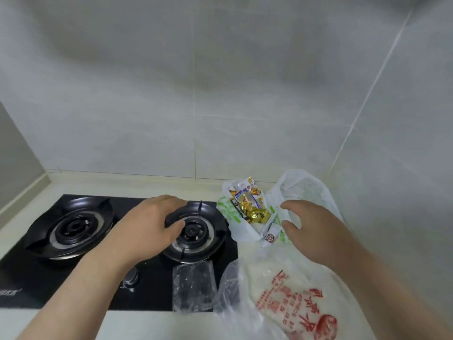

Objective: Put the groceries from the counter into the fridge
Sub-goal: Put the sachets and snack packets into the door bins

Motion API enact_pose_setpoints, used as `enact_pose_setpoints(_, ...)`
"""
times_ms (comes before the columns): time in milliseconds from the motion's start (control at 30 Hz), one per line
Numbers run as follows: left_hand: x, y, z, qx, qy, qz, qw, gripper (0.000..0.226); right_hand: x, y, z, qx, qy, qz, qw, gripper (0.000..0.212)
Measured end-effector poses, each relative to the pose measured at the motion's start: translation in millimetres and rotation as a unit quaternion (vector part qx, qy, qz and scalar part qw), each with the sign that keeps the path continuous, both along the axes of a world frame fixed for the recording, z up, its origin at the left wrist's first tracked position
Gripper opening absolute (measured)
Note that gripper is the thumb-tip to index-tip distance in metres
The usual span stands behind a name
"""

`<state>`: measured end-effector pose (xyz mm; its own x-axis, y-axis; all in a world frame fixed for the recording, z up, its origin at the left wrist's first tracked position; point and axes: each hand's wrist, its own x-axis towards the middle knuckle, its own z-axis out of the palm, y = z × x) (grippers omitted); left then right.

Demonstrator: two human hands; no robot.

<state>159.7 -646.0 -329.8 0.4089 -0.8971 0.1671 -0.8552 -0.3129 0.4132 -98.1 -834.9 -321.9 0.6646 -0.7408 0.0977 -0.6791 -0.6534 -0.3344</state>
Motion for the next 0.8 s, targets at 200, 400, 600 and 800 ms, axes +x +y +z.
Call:
enact_pose_setpoints(200,-14,-58,-12,-0.008,0.000,0.025,1.000,0.034,-14,-73,-18,0.023,0.019,0.008,1.000,0.037)
enact_pose_setpoints(400,-33,-100,-29,0.004,0.025,0.030,0.999,0.043,-23,-116,-49,0.069,0.020,0.028,0.997,0.041)
enact_pose_setpoints(600,-50,-134,-39,0.035,0.041,0.035,0.998,0.043,-28,-143,-64,0.086,0.027,0.037,0.995,0.041)
enact_pose_setpoints(800,-51,-163,-49,0.055,0.065,0.030,0.996,0.044,-19,-161,-75,0.135,0.010,0.037,0.990,0.037)
